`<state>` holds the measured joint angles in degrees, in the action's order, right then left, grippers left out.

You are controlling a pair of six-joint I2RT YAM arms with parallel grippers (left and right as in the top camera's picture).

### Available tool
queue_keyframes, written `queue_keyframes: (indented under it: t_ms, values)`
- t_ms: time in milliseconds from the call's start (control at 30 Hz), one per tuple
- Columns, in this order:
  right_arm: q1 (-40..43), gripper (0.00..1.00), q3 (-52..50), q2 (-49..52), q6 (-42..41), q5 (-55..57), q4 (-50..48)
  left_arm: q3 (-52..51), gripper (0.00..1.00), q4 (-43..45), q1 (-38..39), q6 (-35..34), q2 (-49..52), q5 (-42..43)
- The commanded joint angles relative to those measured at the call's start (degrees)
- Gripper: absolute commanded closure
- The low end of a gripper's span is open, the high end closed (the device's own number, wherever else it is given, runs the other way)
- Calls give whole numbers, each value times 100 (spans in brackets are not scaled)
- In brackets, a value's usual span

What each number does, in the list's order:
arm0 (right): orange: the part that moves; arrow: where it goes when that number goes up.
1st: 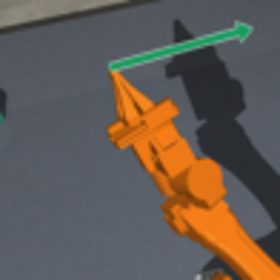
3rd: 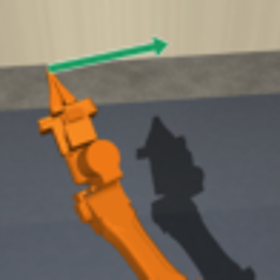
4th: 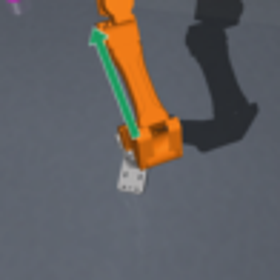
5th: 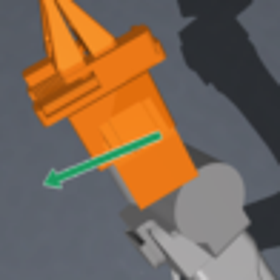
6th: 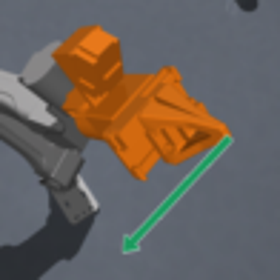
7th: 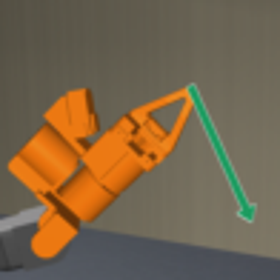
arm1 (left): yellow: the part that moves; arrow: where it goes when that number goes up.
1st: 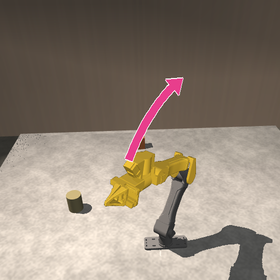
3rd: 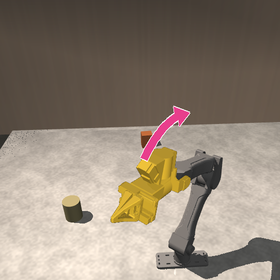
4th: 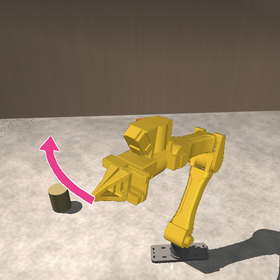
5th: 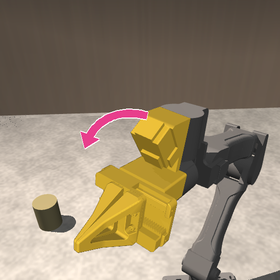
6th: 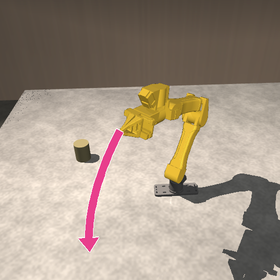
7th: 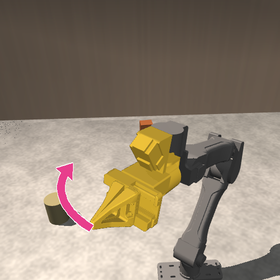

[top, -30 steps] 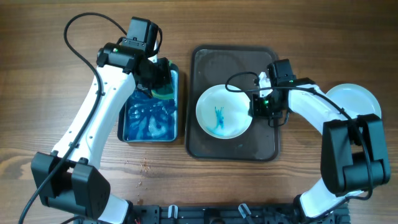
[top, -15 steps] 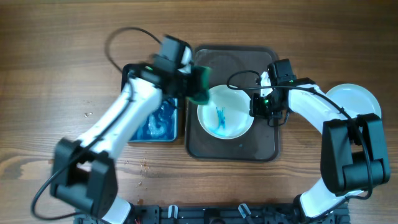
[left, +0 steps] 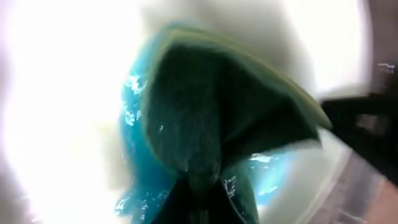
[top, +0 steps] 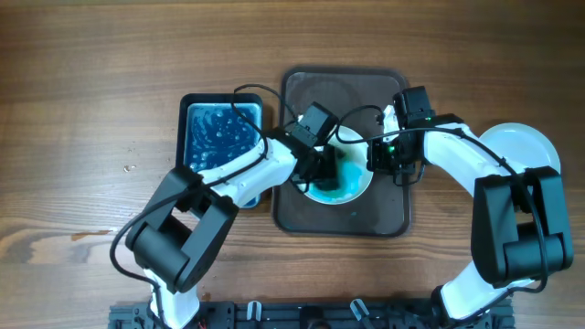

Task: Clean dirty plates on tray and stack at the side
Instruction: 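Scrub the plate held by the right gripper with the sponge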

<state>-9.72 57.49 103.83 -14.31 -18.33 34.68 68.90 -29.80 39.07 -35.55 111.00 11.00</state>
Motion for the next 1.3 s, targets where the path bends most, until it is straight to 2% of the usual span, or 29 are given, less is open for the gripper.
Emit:
queue_keyframes:
  t_ms: [0,100,167,233,367,433,567,700,933,1067,1267]
  values:
    - [-20,96,-13,173,-76,295,74,-22,96,-826,-297,181,149,-2481]
    - [-20,96,-13,173,-76,295,72,162,96,-973,-431,509,149,-2514]
    - [-20,96,-13,173,-76,295,70,249,96,-892,-479,555,149,-2208]
    - [-20,96,-15,173,-74,295,70,247,96,-647,-492,553,151,-1582]
    - [-20,96,-15,173,-70,295,74,234,96,83,-479,490,247,271]
    - [-20,96,-20,173,-72,295,74,234,96,450,-431,269,352,1005]
    - [-20,96,-24,173,-66,295,72,236,96,1073,-229,-103,697,1843]
    - [-20,96,-24,173,-66,297,70,236,96,1423,-24,-118,935,2402]
    - [-20,96,-24,173,-68,295,72,236,96,1589,144,-22,979,2588]
    - [-20,96,-26,173,-68,295,76,236,96,1561,140,442,977,2887]
    - [-20,96,-66,173,-68,295,74,238,96,804,-142,531,964,2396]
